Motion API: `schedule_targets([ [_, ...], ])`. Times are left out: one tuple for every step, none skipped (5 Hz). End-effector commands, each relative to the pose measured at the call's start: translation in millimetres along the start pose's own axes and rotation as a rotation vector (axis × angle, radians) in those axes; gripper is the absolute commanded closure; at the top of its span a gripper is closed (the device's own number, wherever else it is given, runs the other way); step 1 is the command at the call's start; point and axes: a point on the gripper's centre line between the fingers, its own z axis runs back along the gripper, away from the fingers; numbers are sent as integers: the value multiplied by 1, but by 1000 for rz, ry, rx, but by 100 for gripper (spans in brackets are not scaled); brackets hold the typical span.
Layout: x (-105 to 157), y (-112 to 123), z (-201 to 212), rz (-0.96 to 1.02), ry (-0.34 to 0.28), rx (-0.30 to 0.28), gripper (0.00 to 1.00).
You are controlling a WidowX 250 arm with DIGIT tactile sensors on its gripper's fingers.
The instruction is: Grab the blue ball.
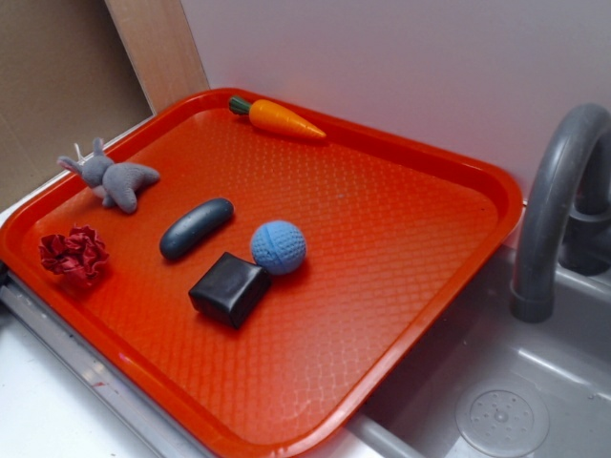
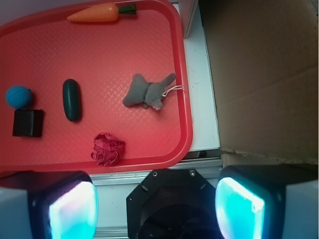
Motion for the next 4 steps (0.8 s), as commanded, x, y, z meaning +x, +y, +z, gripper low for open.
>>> schedule_targets([
  [35, -84, -20, -64, -113, -194, 0],
  [42, -123, -32, -145, -105, -247, 0],
  [56, -157, -52, -175, -60, -281, 0],
  [68, -183, -81, -170, 4, -212, 0],
])
